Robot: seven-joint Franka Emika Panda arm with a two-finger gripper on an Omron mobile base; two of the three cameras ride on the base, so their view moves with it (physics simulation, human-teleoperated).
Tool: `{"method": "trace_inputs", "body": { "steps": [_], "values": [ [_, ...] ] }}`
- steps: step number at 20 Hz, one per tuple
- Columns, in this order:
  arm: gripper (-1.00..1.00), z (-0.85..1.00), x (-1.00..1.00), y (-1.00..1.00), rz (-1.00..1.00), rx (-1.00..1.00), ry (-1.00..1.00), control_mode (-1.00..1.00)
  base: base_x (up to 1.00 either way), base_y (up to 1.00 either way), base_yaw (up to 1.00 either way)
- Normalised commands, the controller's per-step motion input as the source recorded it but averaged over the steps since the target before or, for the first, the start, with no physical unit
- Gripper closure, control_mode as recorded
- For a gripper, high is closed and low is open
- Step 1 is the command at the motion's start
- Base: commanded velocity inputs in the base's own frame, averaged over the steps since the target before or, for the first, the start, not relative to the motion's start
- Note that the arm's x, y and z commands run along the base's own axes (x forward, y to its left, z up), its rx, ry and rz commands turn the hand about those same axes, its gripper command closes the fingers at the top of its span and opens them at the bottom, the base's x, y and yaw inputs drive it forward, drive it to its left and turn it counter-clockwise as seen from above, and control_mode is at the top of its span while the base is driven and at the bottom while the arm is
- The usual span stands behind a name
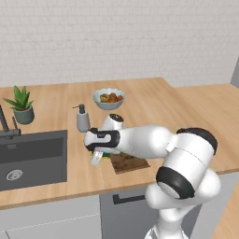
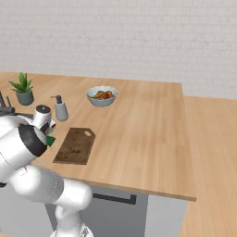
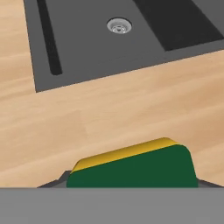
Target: Pick up the sponge from the counter and clean the cutting board by briefly scrubbing or pressing down on the cutting board. Once finished, release the sponge.
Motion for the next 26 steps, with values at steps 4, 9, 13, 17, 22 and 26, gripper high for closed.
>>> {"method": "trace_inputs", "body": {
  "steps": [4,9,13,17,22,26],
  "values": [
    [1.0,-0.82,0.0,0.49,0.08,-0.1,0.38,-1.0,0.0,0.0,0.0],
    [1.0,-0.73,-0.03,0.07,0.03,-0.02,0.16,-1.0,0.0,0.0,0.0],
    [1.0,-0.34,-0.16,-0.09,0.0,0.0,-0.02,-1.0,0.0,0.0,0.0],
    [-1.0,-0.01,-0.23,-0.02,0.0,0.0,-0.04,-1.0,0.0,0.0,0.0],
    [-1.0,0.08,-0.3,-0.27,0.0,0.01,-0.13,-1.0,0.0,0.0,0.0],
    [-1.0,0.33,-0.11,-0.36,0.0,0.0,-0.13,-1.0,0.0,0.0,0.0]
  ]
}}
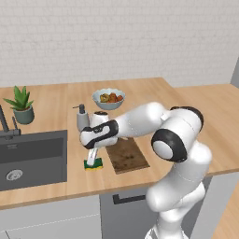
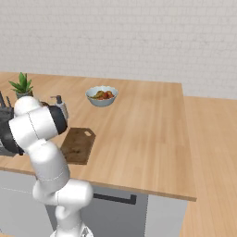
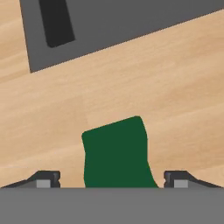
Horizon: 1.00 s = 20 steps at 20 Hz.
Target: Pick up the sponge from the counter and clean the cutting board by briefly scrubbing or pressing down on the cutting board. Once finished, release the sponge.
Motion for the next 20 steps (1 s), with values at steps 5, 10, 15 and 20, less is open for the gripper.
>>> {"method": "trace_inputs", "body": {
  "steps": [5,10,15,20],
  "values": [
    [-1.0,0.58,0.0,-0.19,0.0,0.0,-0.06,-1.0,0.0,0.0,0.0],
    [-1.0,0.96,-0.1,-0.28,0.0,0.0,-0.04,-1.0,0.0,0.0,0.0],
    [-1.0,0.6,-0.3,-0.74,0.0,0.02,-0.09,-1.0,0.0,0.0,0.0],
    [-1.0,0.32,-0.1,-1.0,0.0,0.2,-0.07,-1.0,0.0,0.0,0.0]
  ]
}}
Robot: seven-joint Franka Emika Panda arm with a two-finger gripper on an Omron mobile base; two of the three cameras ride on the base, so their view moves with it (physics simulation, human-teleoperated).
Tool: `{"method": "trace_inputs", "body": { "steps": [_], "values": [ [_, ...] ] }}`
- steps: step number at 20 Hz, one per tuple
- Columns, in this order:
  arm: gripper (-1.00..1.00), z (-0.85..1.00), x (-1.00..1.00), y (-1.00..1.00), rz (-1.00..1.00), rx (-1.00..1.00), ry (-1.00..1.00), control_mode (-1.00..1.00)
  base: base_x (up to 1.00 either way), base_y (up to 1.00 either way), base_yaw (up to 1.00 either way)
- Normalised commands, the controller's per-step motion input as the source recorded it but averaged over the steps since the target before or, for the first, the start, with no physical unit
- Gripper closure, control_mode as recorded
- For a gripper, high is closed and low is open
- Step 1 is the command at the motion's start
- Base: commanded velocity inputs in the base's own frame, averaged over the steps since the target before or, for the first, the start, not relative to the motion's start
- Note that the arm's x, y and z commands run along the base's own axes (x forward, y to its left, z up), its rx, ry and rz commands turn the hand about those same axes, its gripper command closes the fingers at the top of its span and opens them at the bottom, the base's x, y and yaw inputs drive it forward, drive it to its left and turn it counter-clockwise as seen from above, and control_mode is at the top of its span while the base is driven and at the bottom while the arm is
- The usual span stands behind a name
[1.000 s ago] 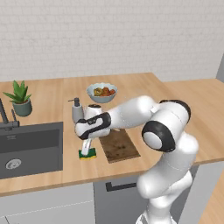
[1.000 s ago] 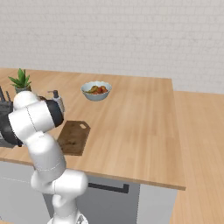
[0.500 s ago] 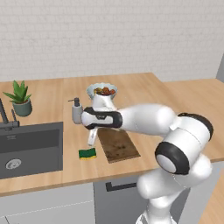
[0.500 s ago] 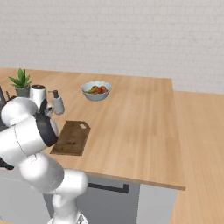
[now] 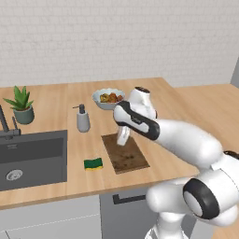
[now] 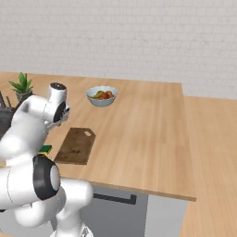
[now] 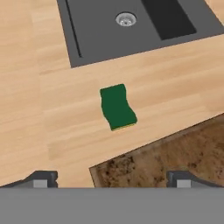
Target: Pick up the sponge from the counter and clean the cutting board by briefly scrubbing or pressing down on the cutting board. Once finished, release the sponge.
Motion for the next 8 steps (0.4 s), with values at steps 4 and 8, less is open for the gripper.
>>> {"method": "trace_inputs", "body": {
  "steps": [4,8],
  "values": [
    [-1.0,0.39,0.0,-1.0,0.0,0.25,-0.11,-1.0,0.0,0.0,0.0],
    [-1.0,0.62,0.0,-0.99,-0.01,0.21,-0.05,-1.0,0.0,0.0,0.0]
  ]
}}
